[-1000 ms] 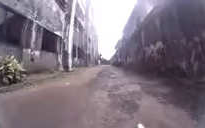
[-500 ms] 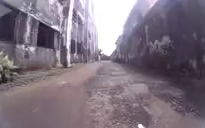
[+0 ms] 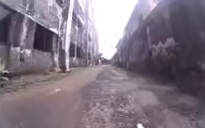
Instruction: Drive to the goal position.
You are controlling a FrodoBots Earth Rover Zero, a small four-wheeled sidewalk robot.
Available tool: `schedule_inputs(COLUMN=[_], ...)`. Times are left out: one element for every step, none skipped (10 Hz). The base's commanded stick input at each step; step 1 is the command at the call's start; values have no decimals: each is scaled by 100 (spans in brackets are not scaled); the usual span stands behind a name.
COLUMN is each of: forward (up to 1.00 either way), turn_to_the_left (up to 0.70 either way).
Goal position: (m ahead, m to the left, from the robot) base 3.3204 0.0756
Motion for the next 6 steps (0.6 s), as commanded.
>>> schedule_inputs(forward=[70,70,70,70,70,70], turn_to_the_left=[0,0,0,0,-6,-29])
